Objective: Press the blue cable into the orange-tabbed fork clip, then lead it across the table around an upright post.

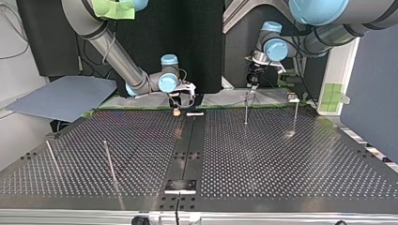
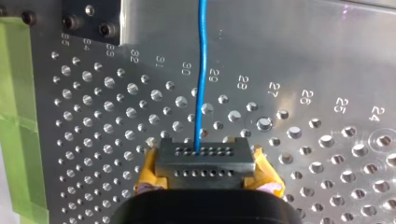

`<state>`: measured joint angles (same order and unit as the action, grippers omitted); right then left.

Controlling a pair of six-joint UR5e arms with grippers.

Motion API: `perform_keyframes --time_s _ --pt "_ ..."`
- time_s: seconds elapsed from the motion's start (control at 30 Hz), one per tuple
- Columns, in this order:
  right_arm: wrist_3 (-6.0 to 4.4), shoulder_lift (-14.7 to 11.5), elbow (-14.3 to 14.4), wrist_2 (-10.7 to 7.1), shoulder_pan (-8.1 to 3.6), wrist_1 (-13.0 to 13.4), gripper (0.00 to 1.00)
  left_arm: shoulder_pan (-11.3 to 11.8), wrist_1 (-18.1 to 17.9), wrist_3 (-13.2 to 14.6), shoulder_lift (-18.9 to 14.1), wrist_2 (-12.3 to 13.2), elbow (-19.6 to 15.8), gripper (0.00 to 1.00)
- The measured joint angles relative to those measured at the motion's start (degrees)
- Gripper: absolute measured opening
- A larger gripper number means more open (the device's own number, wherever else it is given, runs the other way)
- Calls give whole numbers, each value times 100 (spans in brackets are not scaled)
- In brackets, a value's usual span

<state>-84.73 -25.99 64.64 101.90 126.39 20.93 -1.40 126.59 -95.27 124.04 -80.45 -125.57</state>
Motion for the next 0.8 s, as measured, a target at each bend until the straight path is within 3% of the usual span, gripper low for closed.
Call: perform_keyframes --time_s 0.8 --pt "-19 1 0 -68 3 0 0 -74 -47 -121 0 -111 0 100"
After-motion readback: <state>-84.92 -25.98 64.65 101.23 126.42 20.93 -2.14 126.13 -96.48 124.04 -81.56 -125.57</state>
